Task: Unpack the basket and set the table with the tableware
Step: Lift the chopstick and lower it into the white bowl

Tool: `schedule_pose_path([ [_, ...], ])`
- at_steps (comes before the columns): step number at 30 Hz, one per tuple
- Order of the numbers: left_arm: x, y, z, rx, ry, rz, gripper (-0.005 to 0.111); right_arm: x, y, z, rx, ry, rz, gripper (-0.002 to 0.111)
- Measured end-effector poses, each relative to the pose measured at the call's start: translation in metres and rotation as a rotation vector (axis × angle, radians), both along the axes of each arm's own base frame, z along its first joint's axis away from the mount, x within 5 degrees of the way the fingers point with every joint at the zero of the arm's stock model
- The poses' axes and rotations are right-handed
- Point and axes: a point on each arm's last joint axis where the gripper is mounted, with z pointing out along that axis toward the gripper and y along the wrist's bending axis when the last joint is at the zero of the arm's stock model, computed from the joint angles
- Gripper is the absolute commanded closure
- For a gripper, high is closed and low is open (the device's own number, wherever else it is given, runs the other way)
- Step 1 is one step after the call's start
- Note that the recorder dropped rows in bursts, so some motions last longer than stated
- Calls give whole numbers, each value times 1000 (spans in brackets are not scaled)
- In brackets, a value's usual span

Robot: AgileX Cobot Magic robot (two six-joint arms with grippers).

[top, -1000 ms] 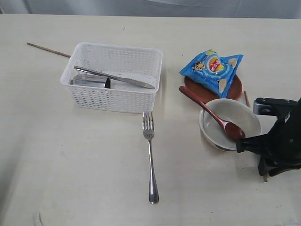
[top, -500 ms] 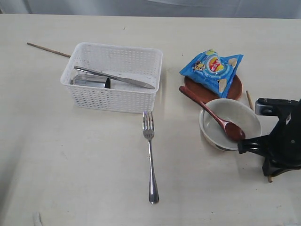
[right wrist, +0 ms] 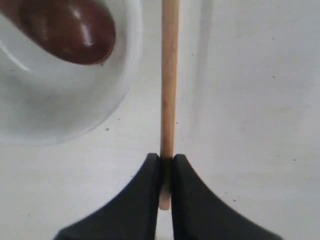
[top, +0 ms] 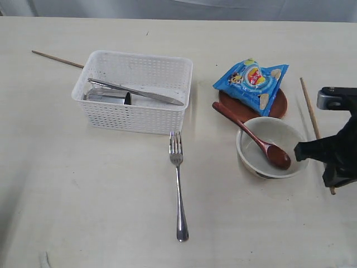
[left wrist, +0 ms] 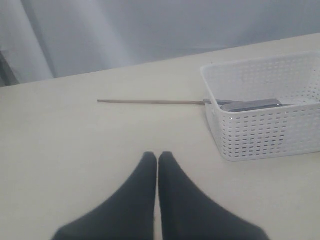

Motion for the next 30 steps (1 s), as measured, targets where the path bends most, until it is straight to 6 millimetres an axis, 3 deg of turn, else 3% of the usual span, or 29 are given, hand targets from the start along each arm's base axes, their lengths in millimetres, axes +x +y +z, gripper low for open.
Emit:
schedule_pose_path([
  [4,0,0,0,0,0,0,105,-7,27,12,103,16,86,109],
  [9,0,0,0,0,0,0,105,-15,56,8,179,17,134,109],
  [22,0,0,0,0,0,0,105,-16,59,-11,163,53,77,109],
  [30,0,0,0,0,0,0,105,-11,60,-12,172,-1,66,108],
])
